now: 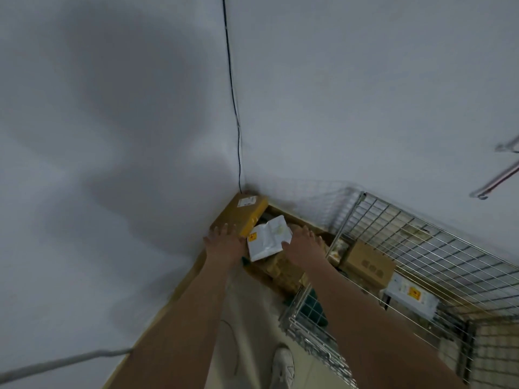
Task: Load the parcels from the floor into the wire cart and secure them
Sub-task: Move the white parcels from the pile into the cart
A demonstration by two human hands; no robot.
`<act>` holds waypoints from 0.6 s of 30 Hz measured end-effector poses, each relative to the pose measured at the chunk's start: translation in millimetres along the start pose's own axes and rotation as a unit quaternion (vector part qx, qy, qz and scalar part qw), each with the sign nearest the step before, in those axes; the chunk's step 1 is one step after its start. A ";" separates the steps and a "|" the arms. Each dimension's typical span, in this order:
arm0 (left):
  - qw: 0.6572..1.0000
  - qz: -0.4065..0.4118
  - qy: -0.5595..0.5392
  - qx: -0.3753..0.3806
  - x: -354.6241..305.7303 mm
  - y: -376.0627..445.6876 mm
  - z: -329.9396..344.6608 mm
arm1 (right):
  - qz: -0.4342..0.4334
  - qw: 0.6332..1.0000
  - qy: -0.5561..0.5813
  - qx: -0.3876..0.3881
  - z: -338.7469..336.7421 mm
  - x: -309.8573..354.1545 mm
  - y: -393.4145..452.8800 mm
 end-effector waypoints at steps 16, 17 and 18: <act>0.992 0.024 -0.003 0.127 3.1 202.9 108.2 | 0.064 0.996 0.011 0.062 92.0 -8.5 186.5; 0.990 0.007 -0.023 0.139 3.9 217.8 118.3 | 0.073 0.995 0.014 0.072 105.3 -12.5 201.7; 0.989 -0.004 -0.045 0.142 3.4 230.5 127.7 | 0.081 0.994 0.014 0.078 117.8 -16.8 215.9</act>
Point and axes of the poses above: each hand's wrist, its own y-axis towards the middle knuckle, its own z-axis out of the palm, x = y × z, the point moved 4 cm from there along y, towards the middle knuckle, and after that the axes turned 7 degrees about -x, right-handed, at the moved point
